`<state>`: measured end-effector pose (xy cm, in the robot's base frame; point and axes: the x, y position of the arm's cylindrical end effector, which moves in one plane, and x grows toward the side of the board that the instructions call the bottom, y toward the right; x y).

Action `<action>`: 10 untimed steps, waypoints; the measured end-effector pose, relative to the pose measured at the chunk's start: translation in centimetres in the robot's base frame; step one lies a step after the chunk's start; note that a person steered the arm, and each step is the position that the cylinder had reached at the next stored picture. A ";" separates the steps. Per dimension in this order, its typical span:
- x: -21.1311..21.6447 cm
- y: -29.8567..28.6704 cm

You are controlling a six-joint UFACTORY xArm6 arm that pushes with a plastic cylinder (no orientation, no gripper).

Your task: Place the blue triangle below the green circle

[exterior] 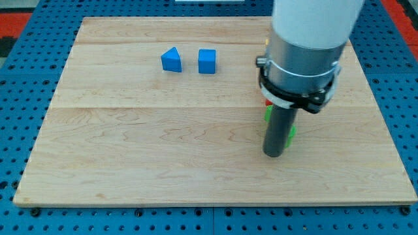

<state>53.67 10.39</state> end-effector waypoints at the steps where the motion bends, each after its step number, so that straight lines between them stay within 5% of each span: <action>1: 2.9 0.6; 2: 5.3 -8.9; 6: -22.5 -32.7; 8: -26.9 -23.2; 10: -22.3 -18.3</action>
<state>31.41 -7.95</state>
